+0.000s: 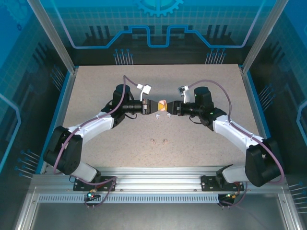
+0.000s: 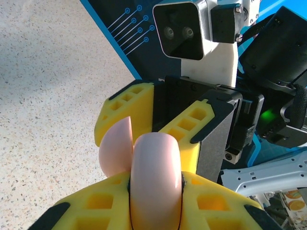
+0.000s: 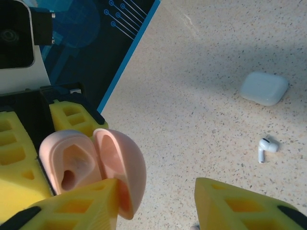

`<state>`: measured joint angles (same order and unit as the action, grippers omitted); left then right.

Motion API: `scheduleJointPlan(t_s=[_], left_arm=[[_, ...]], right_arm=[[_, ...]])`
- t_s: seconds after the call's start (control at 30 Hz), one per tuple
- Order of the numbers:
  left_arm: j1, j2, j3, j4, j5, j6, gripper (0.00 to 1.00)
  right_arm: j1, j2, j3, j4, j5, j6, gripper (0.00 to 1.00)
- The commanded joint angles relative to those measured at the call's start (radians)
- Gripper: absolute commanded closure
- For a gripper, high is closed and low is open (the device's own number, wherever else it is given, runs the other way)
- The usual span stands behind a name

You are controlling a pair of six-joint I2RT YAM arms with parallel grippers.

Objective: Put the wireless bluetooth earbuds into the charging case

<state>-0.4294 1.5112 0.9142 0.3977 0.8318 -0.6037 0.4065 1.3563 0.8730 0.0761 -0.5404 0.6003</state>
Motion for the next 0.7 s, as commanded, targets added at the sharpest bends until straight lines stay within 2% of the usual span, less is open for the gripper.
scheduleJointPlan(t_s=[0.0, 0.3, 0.4, 0.53, 0.67], left_arm=[[-0.011, 0.001, 0.027, 0.015, 0.026, -0.016, 1.00], [-0.016, 0.001, 0.031, 0.020, 0.021, -0.020, 1.00], [-0.020, 0.004, 0.031, 0.020, 0.017, -0.021, 1.00], [-0.022, 0.011, 0.030, 0.021, 0.005, -0.023, 1.00], [-0.022, 0.012, 0.028, 0.021, -0.022, -0.022, 0.97]], right_arm=[[0.012, 0.012, 0.037, 0.004, 0.001, -0.011, 0.60], [0.024, 0.023, 0.054, -0.007, -0.009, -0.021, 0.82], [0.025, 0.023, 0.061, -0.014, -0.009, -0.023, 0.87], [0.025, 0.024, 0.079, -0.048, 0.001, -0.032, 0.99], [0.025, 0.023, 0.113, -0.102, 0.016, -0.056, 1.00]])
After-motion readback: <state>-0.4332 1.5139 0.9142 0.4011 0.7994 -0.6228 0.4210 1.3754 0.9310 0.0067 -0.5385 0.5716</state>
